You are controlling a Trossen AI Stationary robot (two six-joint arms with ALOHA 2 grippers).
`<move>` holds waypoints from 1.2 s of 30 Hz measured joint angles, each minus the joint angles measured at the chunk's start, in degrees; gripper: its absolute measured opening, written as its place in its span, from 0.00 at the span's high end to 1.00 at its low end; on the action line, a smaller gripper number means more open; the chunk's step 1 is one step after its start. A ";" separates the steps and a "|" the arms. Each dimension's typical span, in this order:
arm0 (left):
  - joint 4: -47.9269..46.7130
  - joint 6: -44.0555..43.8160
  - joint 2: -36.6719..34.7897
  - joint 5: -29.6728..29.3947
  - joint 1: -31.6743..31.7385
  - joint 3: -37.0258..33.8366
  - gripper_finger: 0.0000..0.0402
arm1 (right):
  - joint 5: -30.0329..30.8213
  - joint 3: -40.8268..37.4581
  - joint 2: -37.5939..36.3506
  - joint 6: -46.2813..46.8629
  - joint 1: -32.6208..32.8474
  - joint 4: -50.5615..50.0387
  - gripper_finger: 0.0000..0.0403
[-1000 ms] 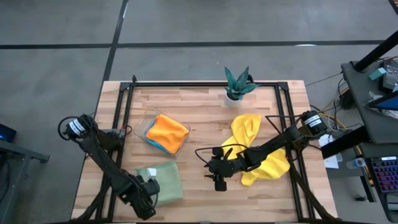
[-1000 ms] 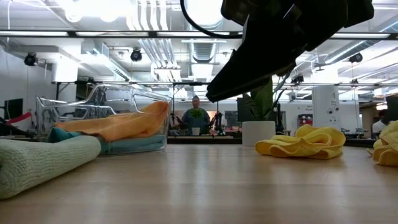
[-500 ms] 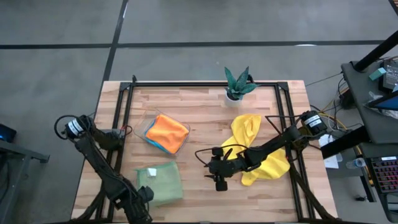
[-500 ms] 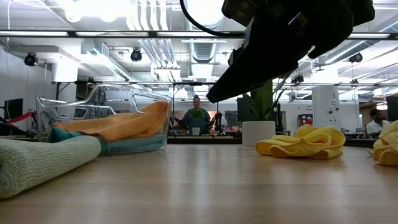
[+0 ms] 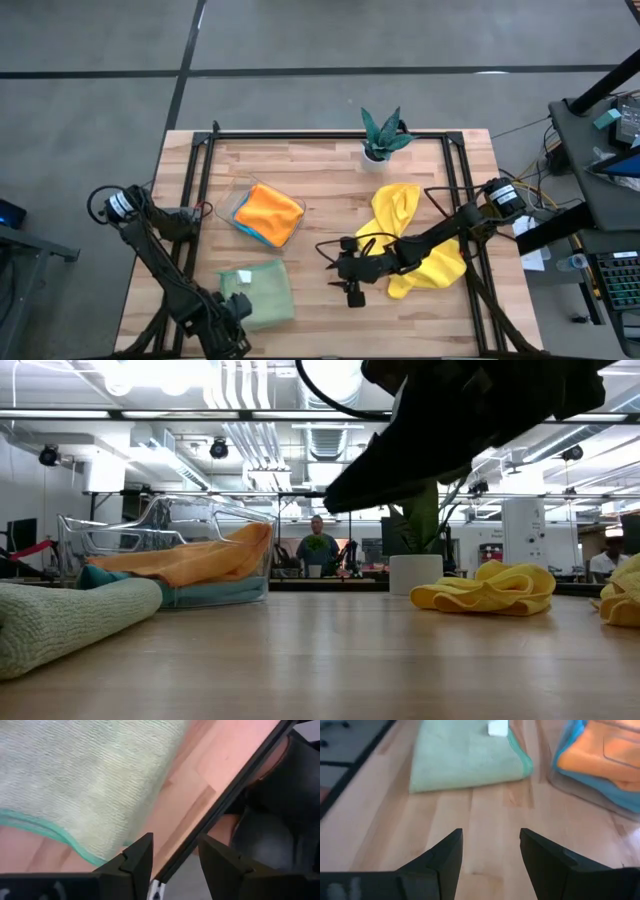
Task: Fold microfiber towels
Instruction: Fold the green microfiber cloth
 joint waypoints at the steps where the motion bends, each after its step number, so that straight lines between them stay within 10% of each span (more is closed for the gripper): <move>1: -0.17 0.06 0.05 -0.58 -0.11 -0.11 0.65 | -0.74 -0.27 0.00 -0.16 -0.01 1.25 0.53; 16: 1.51 10.64 8.18 -10.23 -0.52 -0.33 0.65 | -2.96 0.58 0.39 -1.98 0.00 11.89 0.55; 36: 9.03 17.12 8.63 -18.42 -0.45 -0.14 0.65 | -0.21 24.66 19.97 -0.95 -2.27 1.75 0.55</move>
